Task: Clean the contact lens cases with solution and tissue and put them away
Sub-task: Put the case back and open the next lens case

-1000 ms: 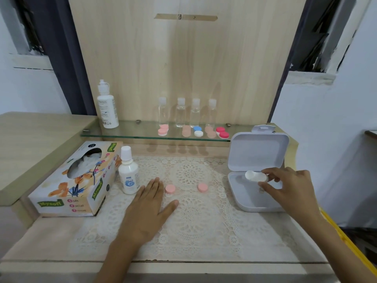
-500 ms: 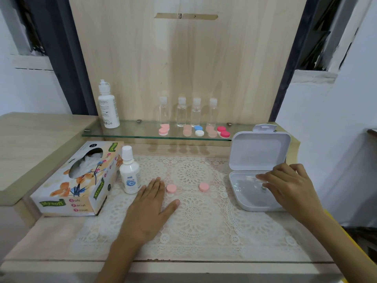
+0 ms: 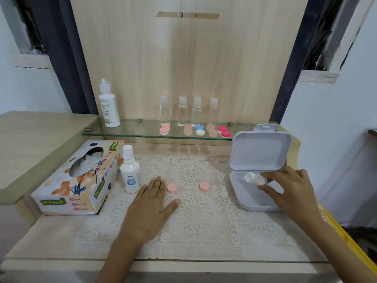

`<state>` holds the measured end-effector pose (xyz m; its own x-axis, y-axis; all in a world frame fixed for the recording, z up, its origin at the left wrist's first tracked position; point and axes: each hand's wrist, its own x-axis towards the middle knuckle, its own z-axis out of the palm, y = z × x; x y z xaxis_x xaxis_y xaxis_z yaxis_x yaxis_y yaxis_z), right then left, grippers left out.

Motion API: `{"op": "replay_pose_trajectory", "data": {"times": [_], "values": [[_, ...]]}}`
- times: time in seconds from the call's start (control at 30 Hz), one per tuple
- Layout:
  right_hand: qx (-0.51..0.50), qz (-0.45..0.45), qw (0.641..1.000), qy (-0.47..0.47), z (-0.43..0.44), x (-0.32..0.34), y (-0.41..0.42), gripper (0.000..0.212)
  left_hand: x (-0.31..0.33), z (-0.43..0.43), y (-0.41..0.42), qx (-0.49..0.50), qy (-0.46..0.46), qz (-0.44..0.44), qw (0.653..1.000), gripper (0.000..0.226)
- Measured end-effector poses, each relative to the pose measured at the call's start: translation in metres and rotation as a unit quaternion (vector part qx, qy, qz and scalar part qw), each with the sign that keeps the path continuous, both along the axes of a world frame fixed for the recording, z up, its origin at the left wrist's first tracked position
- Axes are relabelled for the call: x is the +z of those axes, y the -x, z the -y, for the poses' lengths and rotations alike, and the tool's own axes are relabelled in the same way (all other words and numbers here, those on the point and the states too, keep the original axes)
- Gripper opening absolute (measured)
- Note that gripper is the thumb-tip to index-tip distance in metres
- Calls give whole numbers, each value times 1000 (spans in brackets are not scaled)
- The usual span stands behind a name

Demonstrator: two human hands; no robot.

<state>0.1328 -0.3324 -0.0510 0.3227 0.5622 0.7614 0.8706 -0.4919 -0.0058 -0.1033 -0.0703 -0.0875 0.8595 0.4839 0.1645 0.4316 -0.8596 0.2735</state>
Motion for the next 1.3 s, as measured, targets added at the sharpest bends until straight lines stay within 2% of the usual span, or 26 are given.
{"op": "replay_pose_trajectory", "data": {"times": [0.13, 0.23, 0.33, 0.47, 0.57, 0.67, 0.8, 1.07, 1.3], "values": [[-14, -173, 984, -49, -2, -1, 6, 14, 1, 0, 0, 0, -3, -5, 1000, 106], [6, -304, 945, -122, -7, 2, 11, 10, 1, 0, 0, -1, -1, -3, 1000, 105], [42, -361, 918, -161, -19, 8, 21, 9, 0, -1, 0, -2, -3, -5, 1000, 105], [97, -377, 907, -163, -42, 12, 44, 11, 2, 1, 0, -1, -2, -2, 1000, 108], [124, -377, 909, -125, -60, 13, 67, 15, 3, 2, 0, -3, -1, 1, 1000, 114], [143, -380, 909, -95, -77, 8, 83, 9, 3, 2, 1, -2, -3, 4, 1000, 121], [139, -388, 910, -44, -100, -5, 91, 12, 4, 2, 1, 1, 0, 12, 1000, 101], [109, -347, 931, 20, -111, -25, 96, 21, 5, 2, 1, -3, -17, 14, 1000, 95], [116, -366, 923, 13, -110, -26, 97, 28, 4, 2, 1, -3, -21, 17, 1000, 95]]}}
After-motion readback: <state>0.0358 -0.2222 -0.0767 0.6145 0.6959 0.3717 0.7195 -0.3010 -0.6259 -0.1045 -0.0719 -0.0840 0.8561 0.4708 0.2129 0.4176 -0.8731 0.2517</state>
